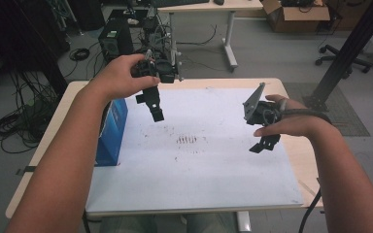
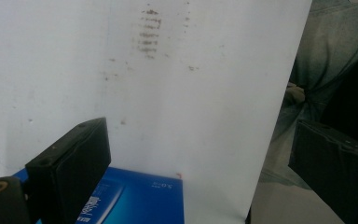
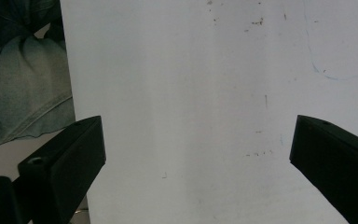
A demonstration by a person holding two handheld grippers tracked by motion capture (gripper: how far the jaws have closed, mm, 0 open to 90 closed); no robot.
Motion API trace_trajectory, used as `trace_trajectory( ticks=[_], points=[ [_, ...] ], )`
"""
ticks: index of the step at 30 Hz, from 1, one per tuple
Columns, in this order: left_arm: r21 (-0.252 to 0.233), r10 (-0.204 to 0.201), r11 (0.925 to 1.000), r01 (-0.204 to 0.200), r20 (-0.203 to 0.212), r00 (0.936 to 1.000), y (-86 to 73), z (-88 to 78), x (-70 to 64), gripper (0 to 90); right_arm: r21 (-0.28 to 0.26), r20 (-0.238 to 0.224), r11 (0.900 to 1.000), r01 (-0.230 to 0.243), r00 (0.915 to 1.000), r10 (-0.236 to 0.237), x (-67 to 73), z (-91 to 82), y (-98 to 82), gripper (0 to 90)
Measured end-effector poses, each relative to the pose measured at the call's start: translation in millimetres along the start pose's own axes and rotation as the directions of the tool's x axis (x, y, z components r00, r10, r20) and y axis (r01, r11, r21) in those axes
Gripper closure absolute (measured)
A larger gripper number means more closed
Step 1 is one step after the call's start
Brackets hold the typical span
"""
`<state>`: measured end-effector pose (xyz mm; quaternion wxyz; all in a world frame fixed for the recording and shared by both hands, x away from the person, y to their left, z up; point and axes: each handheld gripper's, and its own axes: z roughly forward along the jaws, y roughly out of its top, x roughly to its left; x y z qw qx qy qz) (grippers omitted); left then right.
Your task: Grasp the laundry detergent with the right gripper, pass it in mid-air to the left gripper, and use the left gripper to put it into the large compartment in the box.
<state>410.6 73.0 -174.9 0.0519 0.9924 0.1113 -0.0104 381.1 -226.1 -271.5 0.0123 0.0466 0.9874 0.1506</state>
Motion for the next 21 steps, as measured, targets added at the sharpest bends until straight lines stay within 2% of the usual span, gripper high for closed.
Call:
trace_trajectory(
  ticks=[7, 21],
  points=[
    [0.007, 0.010, 0.9999, -0.010, 0.002, 0.9999, 0.3, 0.4, -1.0, 5.6, 0.004, 0.002, 1.000, -0.002, 1.0000, 0.002, 0.8, -1.7, -0.4, 3.2],
    [0.008, -0.006, 1.0000, 0.006, -0.011, 0.9999, -2.0, -0.7, -3.7, 5.6, 0.002, 0.009, 1.000, 0.002, 1.0000, -0.002, 4.3, -2.5, 3.3, 3.3]
  ],
)
